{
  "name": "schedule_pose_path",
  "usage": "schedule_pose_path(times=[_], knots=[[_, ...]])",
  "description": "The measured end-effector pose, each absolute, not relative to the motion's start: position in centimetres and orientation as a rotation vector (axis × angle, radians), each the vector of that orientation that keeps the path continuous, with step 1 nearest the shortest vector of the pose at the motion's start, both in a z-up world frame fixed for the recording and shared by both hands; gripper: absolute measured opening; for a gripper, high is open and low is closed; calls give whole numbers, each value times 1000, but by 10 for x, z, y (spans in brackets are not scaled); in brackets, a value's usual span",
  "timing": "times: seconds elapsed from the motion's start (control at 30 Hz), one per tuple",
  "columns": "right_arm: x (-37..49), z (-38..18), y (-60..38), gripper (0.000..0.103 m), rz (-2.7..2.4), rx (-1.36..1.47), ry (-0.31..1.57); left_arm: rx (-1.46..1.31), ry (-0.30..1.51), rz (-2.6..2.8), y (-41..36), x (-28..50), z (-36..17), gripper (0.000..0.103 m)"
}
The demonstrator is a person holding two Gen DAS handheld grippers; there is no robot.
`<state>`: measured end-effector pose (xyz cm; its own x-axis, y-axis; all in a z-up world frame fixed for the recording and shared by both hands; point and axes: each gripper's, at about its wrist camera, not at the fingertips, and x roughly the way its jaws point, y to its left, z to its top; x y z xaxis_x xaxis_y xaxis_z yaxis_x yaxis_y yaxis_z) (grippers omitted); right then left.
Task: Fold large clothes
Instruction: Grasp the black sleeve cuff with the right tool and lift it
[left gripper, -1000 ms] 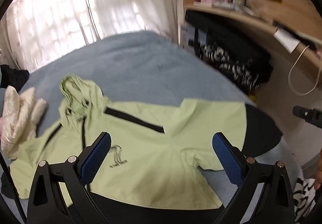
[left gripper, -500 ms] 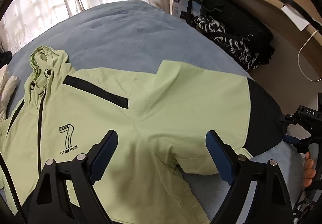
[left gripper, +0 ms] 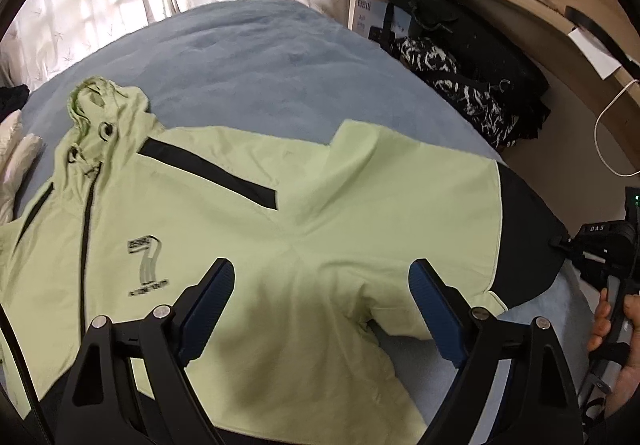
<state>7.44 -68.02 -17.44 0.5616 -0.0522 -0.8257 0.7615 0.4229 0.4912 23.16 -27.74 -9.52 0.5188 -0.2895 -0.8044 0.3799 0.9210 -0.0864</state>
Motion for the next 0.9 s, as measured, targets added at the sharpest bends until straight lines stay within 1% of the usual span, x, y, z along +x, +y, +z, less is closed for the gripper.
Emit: schedule_pose_path(times=[0.13,0.23,0.33,0.43,0.5,0.6,0.67,0.8,0.87,0.9], knots=[[82,-117,-642,5,-519,816,691,118,882,-392,-257,221,-73,88],[93,-63,-589,5,-358,676,600,110,842,-387,-234,212,-54,88],[105,-23,-521,5,-173,548,568,94,817,-374,-207,204,-38,88],[116,-3,-447,5,8,437,591,86,796,-346,-176,195,-26,88],[122,-4,-404,5,100,392,627,81,783,-312,-152,188,-22,88],[128,-28,-338,5,202,317,713,70,787,-269,-116,180,-26,88],[129,-56,-299,5,228,239,791,64,817,-252,-93,180,-34,88],[127,-110,-259,7,275,165,957,45,901,-235,-57,179,-60,88],[116,-126,-251,14,273,170,1007,24,936,-243,-46,178,-70,88],[109,-129,-250,25,273,183,1017,13,954,-252,-42,177,-75,88]])
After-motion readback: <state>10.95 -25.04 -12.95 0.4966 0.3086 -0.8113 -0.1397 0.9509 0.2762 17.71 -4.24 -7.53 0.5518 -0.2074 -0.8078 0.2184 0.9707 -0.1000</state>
